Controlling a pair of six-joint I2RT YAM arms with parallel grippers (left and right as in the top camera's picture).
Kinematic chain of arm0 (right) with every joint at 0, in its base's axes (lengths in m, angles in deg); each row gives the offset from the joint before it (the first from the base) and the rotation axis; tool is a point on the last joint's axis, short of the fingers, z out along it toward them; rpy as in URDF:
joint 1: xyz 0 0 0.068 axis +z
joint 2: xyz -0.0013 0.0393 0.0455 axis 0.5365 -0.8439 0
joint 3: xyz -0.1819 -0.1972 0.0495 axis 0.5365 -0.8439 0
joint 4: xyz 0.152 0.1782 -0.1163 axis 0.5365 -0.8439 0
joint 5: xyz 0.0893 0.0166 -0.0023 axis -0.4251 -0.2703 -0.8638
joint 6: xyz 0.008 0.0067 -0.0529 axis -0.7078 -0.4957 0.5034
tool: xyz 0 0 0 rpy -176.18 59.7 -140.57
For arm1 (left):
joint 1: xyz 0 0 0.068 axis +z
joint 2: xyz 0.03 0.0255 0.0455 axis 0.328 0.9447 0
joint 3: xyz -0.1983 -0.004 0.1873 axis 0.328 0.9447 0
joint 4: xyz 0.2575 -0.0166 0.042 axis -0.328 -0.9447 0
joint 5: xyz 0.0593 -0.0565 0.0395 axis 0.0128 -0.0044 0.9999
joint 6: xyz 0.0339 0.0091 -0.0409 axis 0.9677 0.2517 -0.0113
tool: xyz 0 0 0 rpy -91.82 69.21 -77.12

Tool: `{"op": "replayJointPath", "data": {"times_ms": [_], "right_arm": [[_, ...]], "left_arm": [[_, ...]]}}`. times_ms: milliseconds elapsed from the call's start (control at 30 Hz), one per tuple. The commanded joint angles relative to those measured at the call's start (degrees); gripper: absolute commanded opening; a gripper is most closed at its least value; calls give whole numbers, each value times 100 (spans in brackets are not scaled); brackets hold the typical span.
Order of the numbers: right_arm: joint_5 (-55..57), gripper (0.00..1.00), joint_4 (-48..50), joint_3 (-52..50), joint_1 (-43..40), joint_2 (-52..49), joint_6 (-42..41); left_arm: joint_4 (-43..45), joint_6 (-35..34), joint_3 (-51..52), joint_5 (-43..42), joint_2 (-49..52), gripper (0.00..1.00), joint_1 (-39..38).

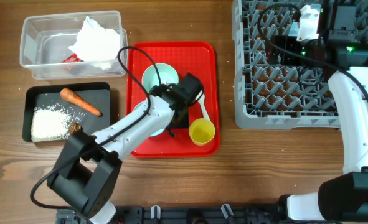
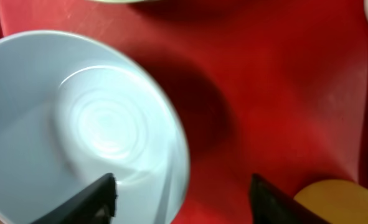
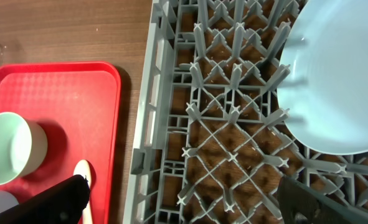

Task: Sort waste into correct bins and load items into the dishwasher rack
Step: 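Set the empty light-blue bowl back on the red tray with the left gripper, then retract the left arm and grasp the green bowl with the right gripper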

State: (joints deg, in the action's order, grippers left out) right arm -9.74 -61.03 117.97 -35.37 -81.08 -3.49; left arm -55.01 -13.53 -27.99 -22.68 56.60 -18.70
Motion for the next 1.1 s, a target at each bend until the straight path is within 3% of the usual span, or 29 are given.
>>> {"op": "replayJointPath", "data": {"times_ms": [0, 100, 333, 433, 600, 700, 833, 967, 1067], "right_arm": [[-103, 100, 50, 7, 7, -79, -306], [-407, 100, 50, 7, 7, -79, -308], [-442, 100, 79, 7, 7, -79, -308], [-446, 100, 96, 7, 7, -79, -326], [-466, 100, 70, 7, 7, -81, -343], [-970, 100, 114, 7, 50, -127, -457], [-1211, 100, 444, 7, 546, -365, -973], [-1121, 100, 1213, 7, 1467, -780, -1751], [-909, 96, 1910, 7, 2310, -1294, -2771]], "left_arm": [[-205, -20, -686, -184, -229, 72, 365], [-334, 125, -1191, -358, -507, 78, 595], [-249, 1770, -1405, -1869, -881, 86, 658], [-249, 1985, -1405, -2044, -881, 90, 658], [-669, 3045, -1405, -2745, -881, 91, 662], [-708, 2835, -1425, -2684, -881, 89, 942], [-616, 2017, -1534, -2691, -881, 90, 2041], [-343, 1860, -1534, -2767, -881, 93, 2981], [-216, 1858, -1534, -2776, -881, 94, 3493]]}}
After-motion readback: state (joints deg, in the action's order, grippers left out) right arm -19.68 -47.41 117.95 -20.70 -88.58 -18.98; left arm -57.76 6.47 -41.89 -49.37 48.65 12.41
